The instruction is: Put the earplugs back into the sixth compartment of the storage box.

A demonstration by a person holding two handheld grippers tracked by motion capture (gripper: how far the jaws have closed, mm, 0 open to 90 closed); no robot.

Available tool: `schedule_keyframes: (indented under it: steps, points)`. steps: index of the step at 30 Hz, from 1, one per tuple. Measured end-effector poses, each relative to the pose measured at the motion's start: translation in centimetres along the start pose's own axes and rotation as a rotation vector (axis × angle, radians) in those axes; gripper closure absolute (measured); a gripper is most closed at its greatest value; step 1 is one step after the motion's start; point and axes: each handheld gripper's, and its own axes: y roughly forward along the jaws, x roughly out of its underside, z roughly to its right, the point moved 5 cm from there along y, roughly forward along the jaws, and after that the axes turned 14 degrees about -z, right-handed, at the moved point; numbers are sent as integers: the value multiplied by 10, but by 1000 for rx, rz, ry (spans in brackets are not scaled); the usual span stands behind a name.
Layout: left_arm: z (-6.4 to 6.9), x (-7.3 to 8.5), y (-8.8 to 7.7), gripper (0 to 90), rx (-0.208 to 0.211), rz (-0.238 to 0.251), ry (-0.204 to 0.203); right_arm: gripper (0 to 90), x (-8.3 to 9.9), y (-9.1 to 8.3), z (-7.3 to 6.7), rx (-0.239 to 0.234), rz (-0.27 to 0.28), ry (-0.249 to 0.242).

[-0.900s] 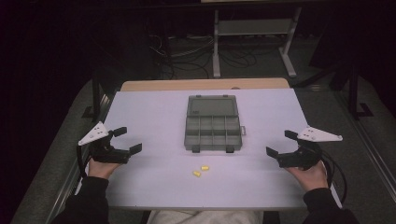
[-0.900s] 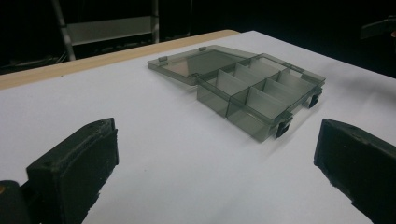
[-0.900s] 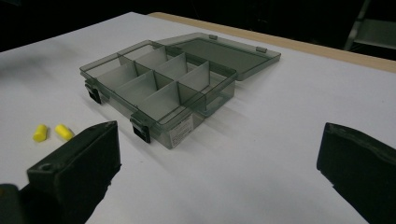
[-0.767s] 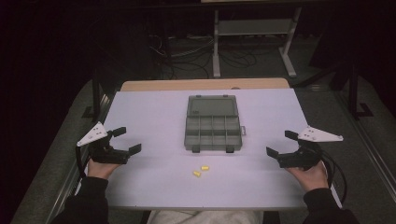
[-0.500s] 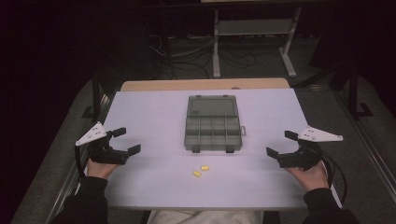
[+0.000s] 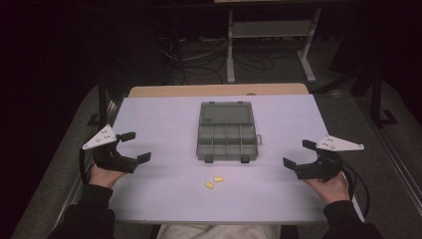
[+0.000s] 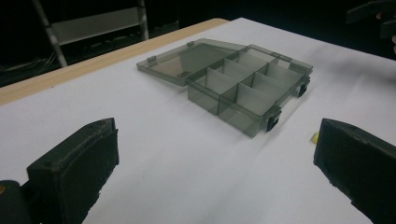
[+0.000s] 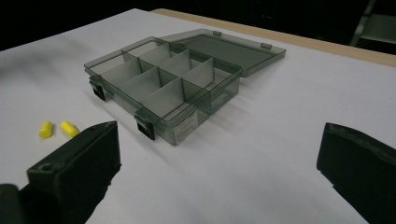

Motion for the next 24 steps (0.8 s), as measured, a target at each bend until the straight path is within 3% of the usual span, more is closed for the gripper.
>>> schedule_keyframes:
  steps: [10,24]
  points:
    - [17,-25,12,0,40,-66,97,0,0,1,0,-1,-4,-2]
    - [35,-43,32,1,94,-143,185,0,0,2,-1,-2,-11,-8]
